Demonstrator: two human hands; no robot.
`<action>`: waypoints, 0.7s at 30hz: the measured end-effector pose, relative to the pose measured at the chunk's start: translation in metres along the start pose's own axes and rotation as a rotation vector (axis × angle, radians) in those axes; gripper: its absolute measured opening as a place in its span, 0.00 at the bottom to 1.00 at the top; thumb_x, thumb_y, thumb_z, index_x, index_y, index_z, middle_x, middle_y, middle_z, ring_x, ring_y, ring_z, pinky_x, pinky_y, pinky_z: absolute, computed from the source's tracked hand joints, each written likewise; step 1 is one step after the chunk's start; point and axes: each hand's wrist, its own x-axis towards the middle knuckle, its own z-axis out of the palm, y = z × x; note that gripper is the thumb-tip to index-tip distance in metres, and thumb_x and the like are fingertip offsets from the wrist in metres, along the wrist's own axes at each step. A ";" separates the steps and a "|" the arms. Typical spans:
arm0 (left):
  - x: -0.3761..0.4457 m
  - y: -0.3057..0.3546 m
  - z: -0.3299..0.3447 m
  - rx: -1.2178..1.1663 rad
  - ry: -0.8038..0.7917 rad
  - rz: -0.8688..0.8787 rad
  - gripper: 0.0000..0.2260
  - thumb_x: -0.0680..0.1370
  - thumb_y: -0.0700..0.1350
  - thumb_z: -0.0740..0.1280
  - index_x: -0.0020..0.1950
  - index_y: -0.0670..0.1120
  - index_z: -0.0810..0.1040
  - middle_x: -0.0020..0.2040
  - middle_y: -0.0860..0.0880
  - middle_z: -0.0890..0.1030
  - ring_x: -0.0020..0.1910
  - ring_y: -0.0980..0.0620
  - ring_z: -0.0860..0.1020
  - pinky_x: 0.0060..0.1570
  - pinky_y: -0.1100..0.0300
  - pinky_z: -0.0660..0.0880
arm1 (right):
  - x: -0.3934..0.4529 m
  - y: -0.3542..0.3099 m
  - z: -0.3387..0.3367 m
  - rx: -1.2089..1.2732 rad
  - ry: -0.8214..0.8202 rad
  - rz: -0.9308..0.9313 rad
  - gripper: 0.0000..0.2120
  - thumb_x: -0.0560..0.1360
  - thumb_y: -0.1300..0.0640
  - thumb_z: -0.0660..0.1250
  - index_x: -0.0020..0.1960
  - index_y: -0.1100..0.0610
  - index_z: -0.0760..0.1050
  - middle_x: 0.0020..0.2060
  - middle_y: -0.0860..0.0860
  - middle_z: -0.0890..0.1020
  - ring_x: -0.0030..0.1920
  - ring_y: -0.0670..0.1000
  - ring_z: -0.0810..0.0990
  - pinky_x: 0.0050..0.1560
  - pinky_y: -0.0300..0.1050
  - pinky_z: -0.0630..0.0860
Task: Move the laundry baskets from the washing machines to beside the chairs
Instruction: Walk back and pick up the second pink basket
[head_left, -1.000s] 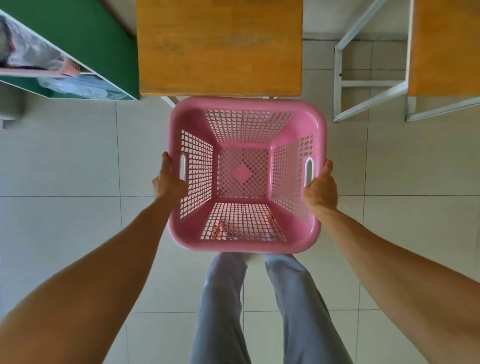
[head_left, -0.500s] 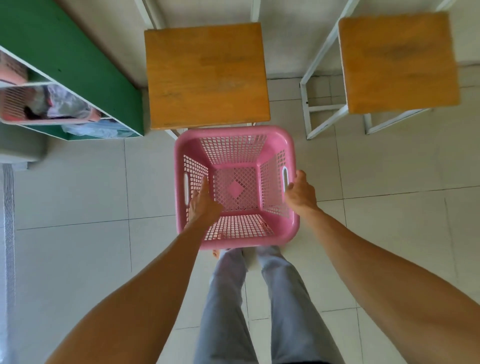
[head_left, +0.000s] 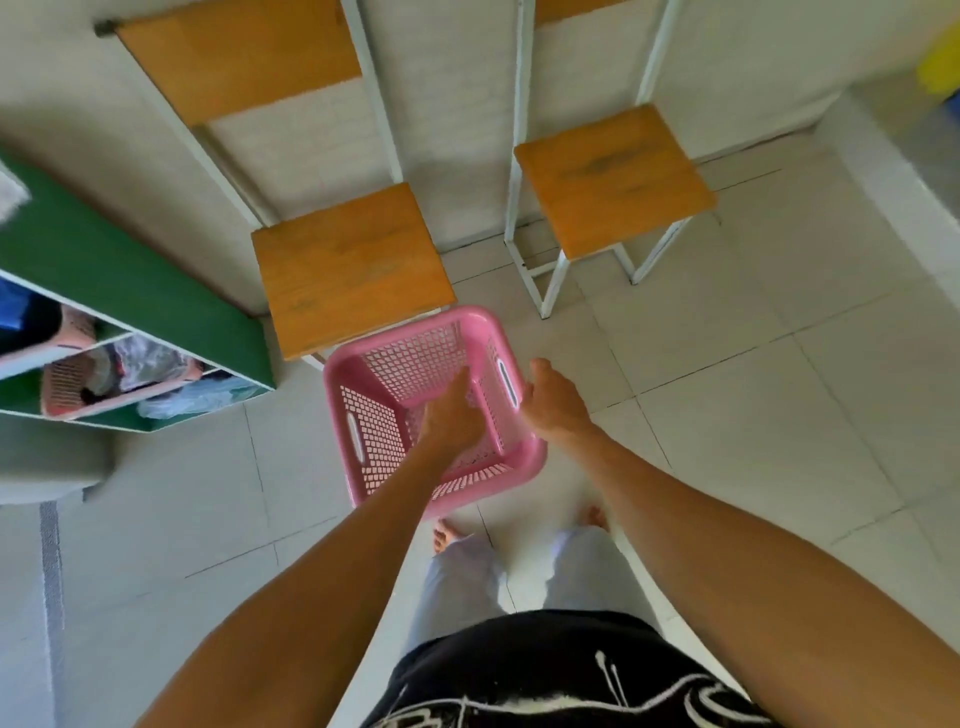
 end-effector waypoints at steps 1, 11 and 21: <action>0.001 0.015 0.005 0.034 -0.010 0.027 0.30 0.80 0.37 0.62 0.80 0.49 0.56 0.73 0.43 0.71 0.35 0.56 0.78 0.35 0.58 0.80 | -0.004 0.010 -0.011 -0.010 0.011 0.008 0.16 0.84 0.58 0.56 0.69 0.62 0.67 0.56 0.59 0.80 0.47 0.56 0.80 0.35 0.40 0.72; 0.006 0.189 0.097 0.230 -0.133 0.169 0.30 0.76 0.39 0.61 0.78 0.49 0.62 0.76 0.41 0.67 0.73 0.39 0.68 0.70 0.43 0.68 | -0.036 0.158 -0.132 0.043 0.187 0.084 0.20 0.83 0.55 0.55 0.73 0.60 0.65 0.63 0.60 0.77 0.64 0.62 0.75 0.58 0.56 0.75; 0.009 0.378 0.219 0.446 -0.250 0.413 0.27 0.79 0.42 0.60 0.79 0.51 0.61 0.76 0.44 0.66 0.75 0.43 0.65 0.73 0.50 0.64 | -0.065 0.338 -0.244 0.245 0.363 0.293 0.22 0.83 0.52 0.55 0.74 0.59 0.64 0.66 0.60 0.76 0.66 0.61 0.74 0.60 0.56 0.74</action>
